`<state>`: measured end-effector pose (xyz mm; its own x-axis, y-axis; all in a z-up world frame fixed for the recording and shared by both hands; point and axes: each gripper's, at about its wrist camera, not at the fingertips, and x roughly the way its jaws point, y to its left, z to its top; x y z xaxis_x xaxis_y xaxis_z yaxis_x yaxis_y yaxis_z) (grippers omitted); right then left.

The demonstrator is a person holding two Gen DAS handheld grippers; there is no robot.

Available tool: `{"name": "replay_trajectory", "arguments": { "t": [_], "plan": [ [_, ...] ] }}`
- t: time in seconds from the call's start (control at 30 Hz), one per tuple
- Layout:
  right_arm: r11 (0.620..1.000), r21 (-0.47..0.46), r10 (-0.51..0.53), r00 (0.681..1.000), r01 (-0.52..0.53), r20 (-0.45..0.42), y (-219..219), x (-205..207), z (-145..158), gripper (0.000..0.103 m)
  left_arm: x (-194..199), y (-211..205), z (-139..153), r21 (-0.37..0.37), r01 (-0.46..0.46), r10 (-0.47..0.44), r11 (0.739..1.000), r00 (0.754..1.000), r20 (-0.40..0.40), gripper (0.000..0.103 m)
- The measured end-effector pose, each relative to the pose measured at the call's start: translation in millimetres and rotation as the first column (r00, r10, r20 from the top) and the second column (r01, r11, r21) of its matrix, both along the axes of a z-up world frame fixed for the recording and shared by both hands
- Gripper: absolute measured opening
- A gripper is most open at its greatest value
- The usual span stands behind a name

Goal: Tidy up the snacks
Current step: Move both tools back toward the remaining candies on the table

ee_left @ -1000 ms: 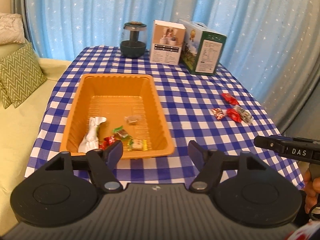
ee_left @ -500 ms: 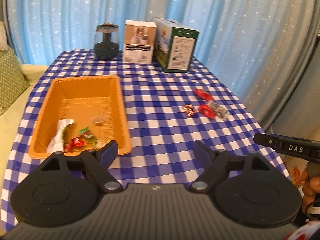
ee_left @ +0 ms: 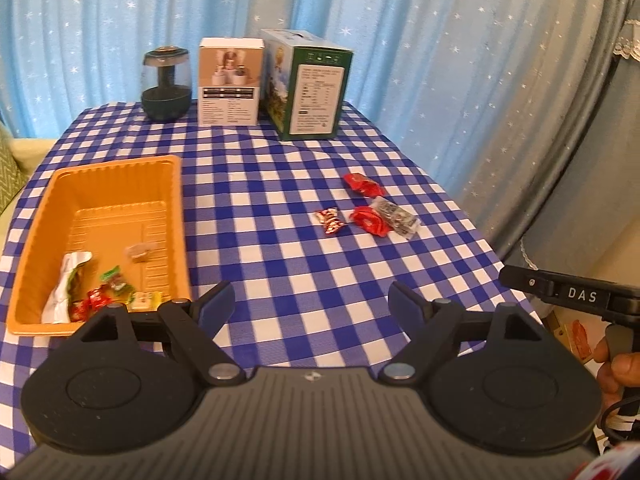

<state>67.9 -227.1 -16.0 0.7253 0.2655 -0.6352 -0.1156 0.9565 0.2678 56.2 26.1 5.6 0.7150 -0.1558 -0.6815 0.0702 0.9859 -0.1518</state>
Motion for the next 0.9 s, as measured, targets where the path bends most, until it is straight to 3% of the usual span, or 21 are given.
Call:
{"name": "replay_trajectory", "arguments": {
  "t": [0.53,0.9],
  "plan": [
    [0.999,-0.045,-0.009,0.999,0.007,-0.046,-23.0,21.8,-10.6,0.063,26.4,-30.4,-15.2,-0.016,0.057,-0.057,0.998,0.998,-0.013,0.082],
    [0.99,-0.126,0.058,0.998,-0.059,-0.01,-21.6,67.2,-15.2,0.063,64.3,-29.9,-34.5,-0.012,0.035,-0.035,0.999,0.999,-0.028,0.082]
  ]
}}
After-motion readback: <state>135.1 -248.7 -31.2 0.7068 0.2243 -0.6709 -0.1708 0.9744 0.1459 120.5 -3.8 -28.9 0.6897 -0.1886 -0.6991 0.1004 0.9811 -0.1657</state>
